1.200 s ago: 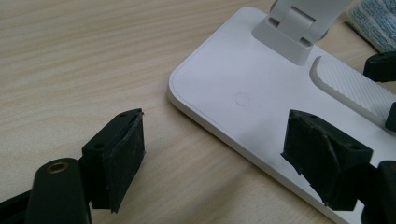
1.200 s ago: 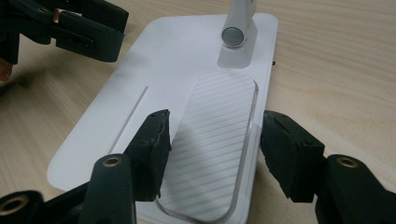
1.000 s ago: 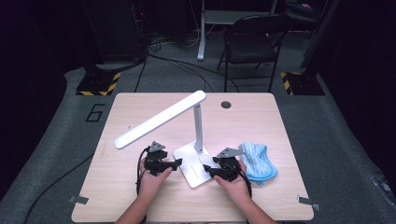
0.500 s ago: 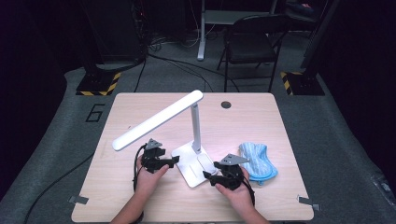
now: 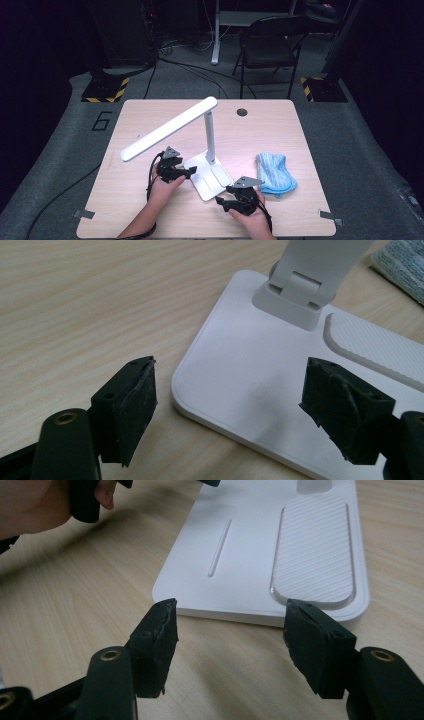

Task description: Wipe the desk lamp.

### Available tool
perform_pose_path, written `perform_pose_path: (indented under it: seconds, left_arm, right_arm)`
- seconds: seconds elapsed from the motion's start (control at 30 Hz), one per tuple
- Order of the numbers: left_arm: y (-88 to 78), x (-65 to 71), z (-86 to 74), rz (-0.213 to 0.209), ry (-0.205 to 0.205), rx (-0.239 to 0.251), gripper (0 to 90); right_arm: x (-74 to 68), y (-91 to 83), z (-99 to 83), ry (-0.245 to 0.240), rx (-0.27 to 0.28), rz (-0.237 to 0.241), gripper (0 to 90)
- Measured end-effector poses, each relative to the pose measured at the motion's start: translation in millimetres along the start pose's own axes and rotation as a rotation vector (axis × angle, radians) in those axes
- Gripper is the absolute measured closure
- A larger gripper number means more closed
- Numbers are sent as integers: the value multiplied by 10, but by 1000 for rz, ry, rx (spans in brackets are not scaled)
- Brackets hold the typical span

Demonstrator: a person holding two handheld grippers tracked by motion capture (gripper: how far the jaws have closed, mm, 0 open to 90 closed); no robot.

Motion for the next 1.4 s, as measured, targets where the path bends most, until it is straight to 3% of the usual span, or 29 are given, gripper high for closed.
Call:
perform_pose_path:
  seconds: [0.07, 0.53, 0.63, 0.67, 0.83, 0.93, 1.13, 1.2, 1.23, 1.4]
  left_arm:
    - [25, 6, 2, -5, 22, -27, 215]
    - [96, -62, 14, -36, 21, -34, 215]
    - [96, -77, 24, -58, 32, -43, 214]
    - [96, -85, 25, -55, 55, -54, 215]
    - [109, -85, 41, -65, 61, -49, 214]
    - [111, -84, 45, -63, 77, -52, 212]
    - [124, -57, 40, -50, 60, -41, 198]
    - [116, -63, 39, -48, 67, -45, 197]
    - [94, -75, 34, -50, 82, -72, 195]
    - [75, -91, 19, -43, 72, -74, 195]
  right_arm:
    - [-23, 15, 7, -2, -5, 7, 382]
    - [-39, 29, 2, 2, -17, 27, 383]
    - [-59, 30, -15, 11, -24, 27, 384]
    - [-60, 33, -19, 7, -22, 31, 384]
    - [-72, 38, -37, 11, -30, 37, 383]
    - [-83, 39, -51, 19, -35, 36, 383]
    - [-73, 43, -50, 22, -37, 33, 385]
    - [-55, 50, -41, 23, -35, 30, 377]
    - [-30, 60, -31, 18, -33, 27, 363]
    - [1, 93, 0, 38, -27, 17, 318]
Point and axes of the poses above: each handheld gripper's, and its own axes: y roughly forward along the jaws, z roughly out of its top, x roughly to its right, the point moved 2 cm from there along y, roughly forward along the jaws, and after that the axes turned 10 degrees about -z, right-handed, at the moved point
